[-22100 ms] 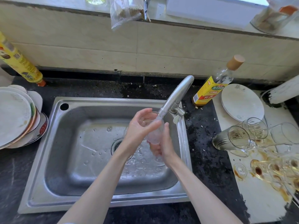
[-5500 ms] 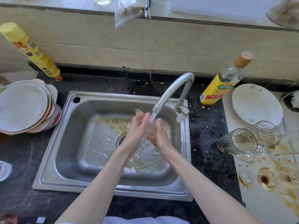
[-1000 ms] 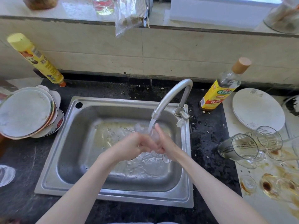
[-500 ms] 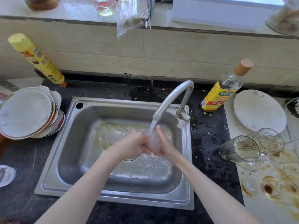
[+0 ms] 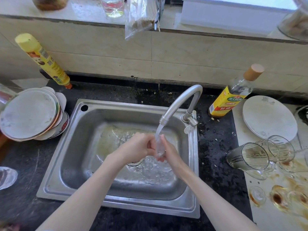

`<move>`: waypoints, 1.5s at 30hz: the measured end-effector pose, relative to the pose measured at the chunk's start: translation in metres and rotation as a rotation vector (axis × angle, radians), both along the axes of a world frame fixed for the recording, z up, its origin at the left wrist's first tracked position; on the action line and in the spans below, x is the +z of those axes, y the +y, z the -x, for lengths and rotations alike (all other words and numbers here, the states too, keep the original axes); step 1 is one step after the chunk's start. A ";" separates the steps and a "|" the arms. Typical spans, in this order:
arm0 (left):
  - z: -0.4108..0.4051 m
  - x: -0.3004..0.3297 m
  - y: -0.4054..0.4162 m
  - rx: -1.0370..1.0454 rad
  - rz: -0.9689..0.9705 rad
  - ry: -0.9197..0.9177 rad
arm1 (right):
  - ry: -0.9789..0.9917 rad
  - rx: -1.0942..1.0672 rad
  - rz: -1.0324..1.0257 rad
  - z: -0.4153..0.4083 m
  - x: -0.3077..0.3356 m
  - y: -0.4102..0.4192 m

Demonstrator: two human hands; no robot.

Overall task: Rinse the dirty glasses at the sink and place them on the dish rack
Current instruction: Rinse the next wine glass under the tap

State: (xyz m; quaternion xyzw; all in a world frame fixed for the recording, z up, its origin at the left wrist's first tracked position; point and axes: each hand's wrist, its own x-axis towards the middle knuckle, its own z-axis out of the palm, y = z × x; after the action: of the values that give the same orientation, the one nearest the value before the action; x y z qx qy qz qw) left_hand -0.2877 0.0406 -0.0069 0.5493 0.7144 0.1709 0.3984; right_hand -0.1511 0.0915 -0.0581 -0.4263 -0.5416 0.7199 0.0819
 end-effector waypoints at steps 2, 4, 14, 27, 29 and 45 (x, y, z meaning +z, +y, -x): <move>-0.007 -0.004 -0.005 0.013 -0.061 0.008 | -0.001 -0.042 -0.045 0.001 0.001 0.001; -0.010 -0.002 -0.010 -0.129 -0.034 -0.017 | -0.026 -0.075 -0.007 -0.001 0.000 0.006; -0.013 -0.005 -0.010 0.220 -0.149 -0.200 | 0.050 0.021 -0.080 -0.005 0.009 0.014; -0.015 0.003 -0.003 0.045 -0.137 -0.027 | 0.042 -0.008 -0.066 -0.001 0.001 0.011; -0.009 0.004 -0.006 -0.142 -0.056 0.004 | 0.054 0.017 -0.026 -0.003 -0.006 0.012; -0.008 -0.019 -0.019 0.355 -0.178 -0.309 | 0.209 -0.085 0.209 0.009 -0.006 0.003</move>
State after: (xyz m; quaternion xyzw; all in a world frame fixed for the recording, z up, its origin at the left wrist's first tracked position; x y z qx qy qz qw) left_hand -0.2793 0.0213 -0.0262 0.4153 0.7124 0.3826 0.4167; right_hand -0.1602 0.0945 -0.0637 -0.3778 -0.4339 0.8086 0.1233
